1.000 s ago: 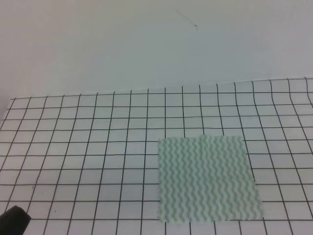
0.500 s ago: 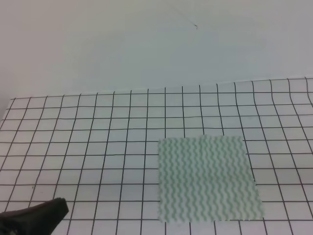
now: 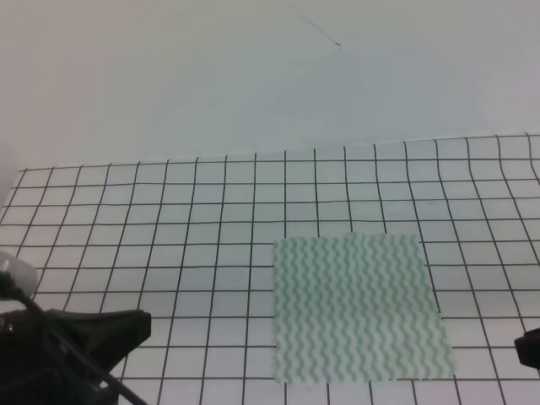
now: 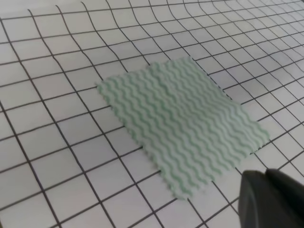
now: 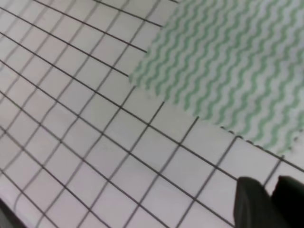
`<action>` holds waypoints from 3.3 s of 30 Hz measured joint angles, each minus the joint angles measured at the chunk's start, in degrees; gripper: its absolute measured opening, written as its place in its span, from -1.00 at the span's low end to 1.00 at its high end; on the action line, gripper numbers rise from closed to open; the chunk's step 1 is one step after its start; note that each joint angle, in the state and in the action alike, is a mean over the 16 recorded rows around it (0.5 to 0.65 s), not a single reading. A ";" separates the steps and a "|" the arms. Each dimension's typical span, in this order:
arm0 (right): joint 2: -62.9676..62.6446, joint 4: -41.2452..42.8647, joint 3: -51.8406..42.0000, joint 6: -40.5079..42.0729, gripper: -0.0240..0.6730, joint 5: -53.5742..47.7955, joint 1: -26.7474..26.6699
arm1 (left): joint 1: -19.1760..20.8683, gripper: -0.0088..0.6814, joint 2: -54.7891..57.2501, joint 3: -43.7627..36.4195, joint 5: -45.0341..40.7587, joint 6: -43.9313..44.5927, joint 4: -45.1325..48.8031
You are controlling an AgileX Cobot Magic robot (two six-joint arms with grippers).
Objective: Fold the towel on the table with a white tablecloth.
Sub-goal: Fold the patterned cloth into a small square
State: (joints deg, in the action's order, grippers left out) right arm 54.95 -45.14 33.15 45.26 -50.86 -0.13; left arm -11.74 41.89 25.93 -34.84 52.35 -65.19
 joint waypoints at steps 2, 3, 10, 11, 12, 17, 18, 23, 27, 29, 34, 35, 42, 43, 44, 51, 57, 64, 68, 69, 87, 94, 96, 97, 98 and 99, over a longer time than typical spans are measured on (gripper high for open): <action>1.95 1.53 0.84 -1.24 -0.61 2.03 -1.81 | 0.00 -0.98 1.83 1.10 -0.13 0.09 0.47; 2.96 2.14 1.21 -1.75 -0.60 3.05 -2.67 | 0.00 -0.98 2.70 1.59 -0.12 0.09 0.63; 11.61 1.71 2.58 -1.43 -0.48 8.66 -6.48 | 0.00 -0.98 7.48 3.21 -0.28 0.31 0.13; 13.04 1.04 2.65 -0.86 -0.46 9.19 -6.65 | 0.00 -0.98 7.94 3.23 -0.31 0.35 -0.10; 14.52 0.31 2.73 -0.22 -0.43 9.67 -6.75 | 0.00 -0.98 8.35 3.23 -0.31 0.39 -0.32; 22.12 -3.05 3.44 3.12 -0.32 11.32 -6.91 | 0.00 -0.98 9.77 3.23 -0.35 0.66 -1.37; 23.62 -3.55 3.64 3.74 -0.30 11.56 -6.93 | 0.00 -0.98 9.93 3.23 -0.33 0.74 -1.54; 30.36 -4.37 4.77 4.84 -0.25 13.25 -7.02 | 0.00 -0.98 10.25 3.23 -0.40 0.95 -1.95; 34.38 -4.22 5.71 4.73 -0.25 14.54 -7.06 | 0.00 -0.98 10.26 3.23 -0.40 1.01 -2.02; 36.01 -4.13 6.20 4.69 -0.25 15.00 -7.16 | 0.00 -0.98 10.26 3.23 -0.42 1.06 -2.03; 39.16 -3.54 7.24 4.03 -0.25 16.43 -7.75 | 0.00 -0.98 10.26 3.23 -0.54 1.19 -2.07; 39.63 -3.40 7.41 3.85 -0.25 16.74 -7.89 | 0.00 -0.98 10.26 3.23 -0.57 1.22 -2.08; 42.30 -2.51 8.35 2.63 -0.25 18.09 -8.88 | 0.00 -0.98 10.29 3.23 -0.91 1.50 -2.06; 42.60 -2.46 8.42 2.51 -0.25 18.27 -9.00 | 0.00 -0.98 10.29 3.23 -0.93 1.53 -2.06; 42.87 -2.44 8.48 2.44 -0.25 18.42 -9.10 | 0.00 -0.98 10.29 3.23 -0.94 1.55 -2.06; 44.07 -3.34 8.58 2.79 -0.26 18.69 -9.30 | 0.00 -0.98 10.29 3.23 -1.26 1.71 -2.06; 44.38 -4.63 8.58 3.53 -0.27 18.43 -9.30 | 0.00 -0.98 10.29 3.23 -1.29 1.76 -2.10; 44.31 -5.55 8.58 3.65 -0.28 17.73 -9.30 | 0.00 -0.98 10.29 3.23 -1.29 1.82 -2.24; 44.27 -6.00 8.58 3.63 -0.28 17.18 -9.30 | 0.00 -0.98 10.29 3.23 -1.27 1.92 -2.24; 44.27 -6.12 8.58 3.63 -0.28 17.04 -9.30 | 0.00 -0.98 10.29 3.23 -1.28 1.95 -2.24; 44.27 -6.76 8.58 4.15 -0.40 16.67 -9.30 | 0.00 -0.98 10.29 3.22 -1.56 2.23 -2.52; 44.27 -7.26 8.58 5.43 -0.54 16.42 -9.30 | 0.00 -0.98 10.29 3.18 -1.57 2.25 -2.66; 44.27 -7.50 8.58 5.87 -0.59 16.36 -9.30 | 0.00 -0.98 10.29 3.17 -1.59 2.25 -2.70; 44.27 -7.60 8.58 6.04 -0.61 16.36 -9.30 | 0.00 -0.98 10.29 3.16 -1.61 2.26 -2.70; 44.27 -7.66 8.58 6.16 -0.64 16.39 -9.30 | 0.00 -0.98 10.29 3.14 -1.62 2.26 -2.70; 44.27 -7.70 8.58 6.23 -0.67 16.45 -9.30 | 0.00 -0.98 10.29 3.13 -1.63 2.26 -2.70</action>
State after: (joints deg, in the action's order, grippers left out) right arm 99.22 -52.84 41.73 51.50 -34.41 -9.43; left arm -11.74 52.18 29.06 -36.48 54.61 -67.90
